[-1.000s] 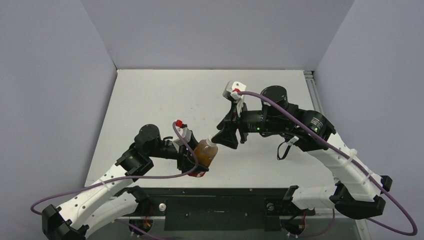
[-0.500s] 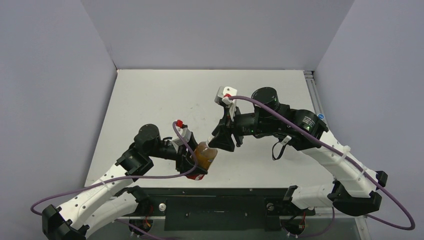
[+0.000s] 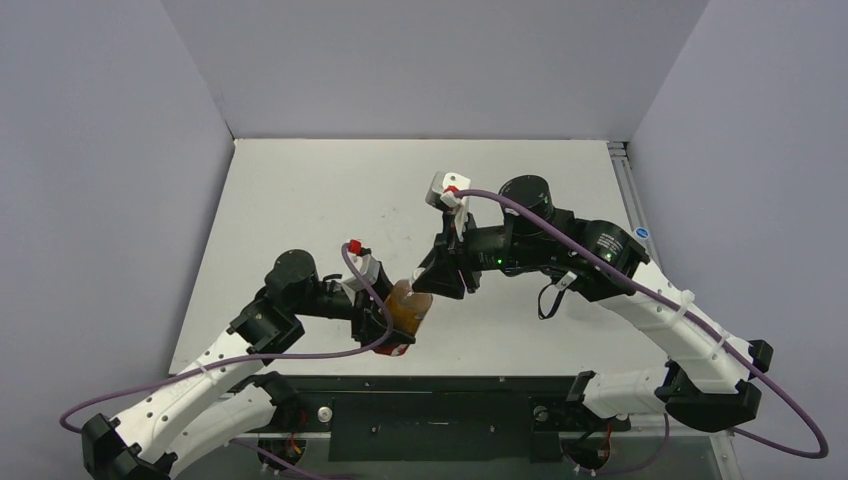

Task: Screw on the bottle caps
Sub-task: Screw the bottle cap onto the plastic bottle.

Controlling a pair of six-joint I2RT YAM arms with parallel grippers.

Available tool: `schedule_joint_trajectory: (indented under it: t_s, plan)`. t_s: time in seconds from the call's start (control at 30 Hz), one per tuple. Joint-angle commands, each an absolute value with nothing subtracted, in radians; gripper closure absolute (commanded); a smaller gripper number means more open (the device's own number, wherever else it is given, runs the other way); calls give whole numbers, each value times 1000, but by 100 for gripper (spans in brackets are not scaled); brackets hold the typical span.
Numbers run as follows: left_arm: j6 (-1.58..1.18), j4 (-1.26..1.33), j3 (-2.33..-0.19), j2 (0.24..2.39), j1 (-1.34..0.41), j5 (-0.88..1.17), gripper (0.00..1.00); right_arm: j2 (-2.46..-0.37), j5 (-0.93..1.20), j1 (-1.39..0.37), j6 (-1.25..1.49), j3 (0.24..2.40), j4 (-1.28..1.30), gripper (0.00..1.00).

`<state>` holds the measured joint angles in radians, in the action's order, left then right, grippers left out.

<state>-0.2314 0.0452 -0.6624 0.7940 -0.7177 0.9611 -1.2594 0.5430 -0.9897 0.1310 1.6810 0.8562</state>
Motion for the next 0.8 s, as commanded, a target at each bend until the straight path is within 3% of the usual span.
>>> schedule_joint_trajectory:
  t_s: [0.0, 0.4, 0.77]
  plan:
    - [-159, 68, -683, 768, -713, 804, 100, -1240, 579, -996, 249, 1625, 683, 96]
    - [-37, 153, -689, 767, -715, 262, 100, -1337, 349, -994, 447, 1700, 770, 100]
    - [35, 226, -684, 815, -743, 11, 100, -1439, 96, -989, 579, 1777, 865, 100]
